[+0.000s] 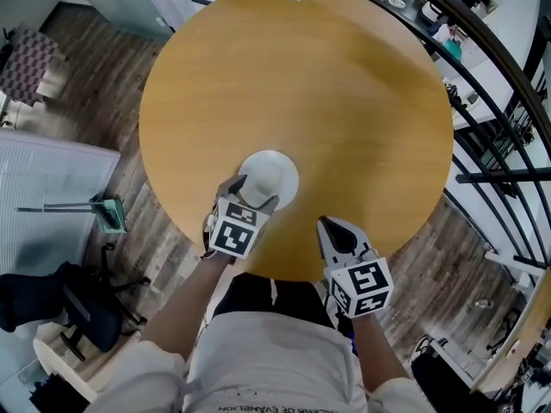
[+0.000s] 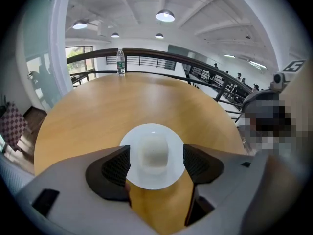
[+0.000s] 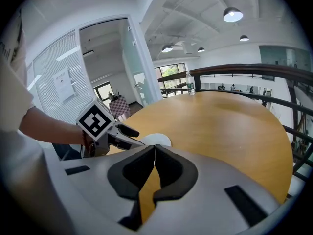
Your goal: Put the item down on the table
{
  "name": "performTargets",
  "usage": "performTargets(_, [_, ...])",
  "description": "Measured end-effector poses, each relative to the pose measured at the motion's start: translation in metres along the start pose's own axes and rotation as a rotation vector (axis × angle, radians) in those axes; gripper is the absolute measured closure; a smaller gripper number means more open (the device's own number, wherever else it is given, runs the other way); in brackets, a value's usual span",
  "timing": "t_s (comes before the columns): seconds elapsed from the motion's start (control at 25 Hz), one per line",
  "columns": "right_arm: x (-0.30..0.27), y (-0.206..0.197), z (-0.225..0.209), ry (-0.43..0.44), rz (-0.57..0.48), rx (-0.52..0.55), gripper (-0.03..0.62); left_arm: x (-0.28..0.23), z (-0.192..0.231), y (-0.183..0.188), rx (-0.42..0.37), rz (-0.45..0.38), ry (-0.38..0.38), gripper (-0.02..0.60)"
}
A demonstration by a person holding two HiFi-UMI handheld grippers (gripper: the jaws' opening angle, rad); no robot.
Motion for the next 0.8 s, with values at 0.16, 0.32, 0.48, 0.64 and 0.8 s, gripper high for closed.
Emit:
performTargets(0.16, [0.005,0.005,0.007,0.009,0.002,0.027,0.569,0.023,-0.005,-0.011,0.018,-0.037,-0.005,0.232])
performTargets(0.32, [0.014,0.008,0.014,0.013,-0.003,0.057,0.568,0.057,-0.012,-0.023,0.053,-0.104,-0.004,0.312])
performTargets(0.48, [0.03,0.002,0.028,0.012,0.002,0.07,0.568,0.094,-0.026,-0.048,0.059,-0.159,0.012,0.412])
performTargets(0.64, [0.04,-0.004,0.034,0.016,-0.011,0.081,0.568,0.123,-0.042,-0.071,0.075,-0.218,0.023,0.49])
performTargets(0.8, [0.049,-0.012,0.048,0.027,-0.025,0.076,0.568,0.142,-0.054,-0.095,0.122,-0.215,0.016,0.532])
Point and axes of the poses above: the fingertips, and each gripper's own axes: x backward along the fingers, z to its left, y out of its top, the point moved 10 cm from there along x, backward along the fingers, and after that the axes turned 14 degrees about z, right-handed, at the moved point
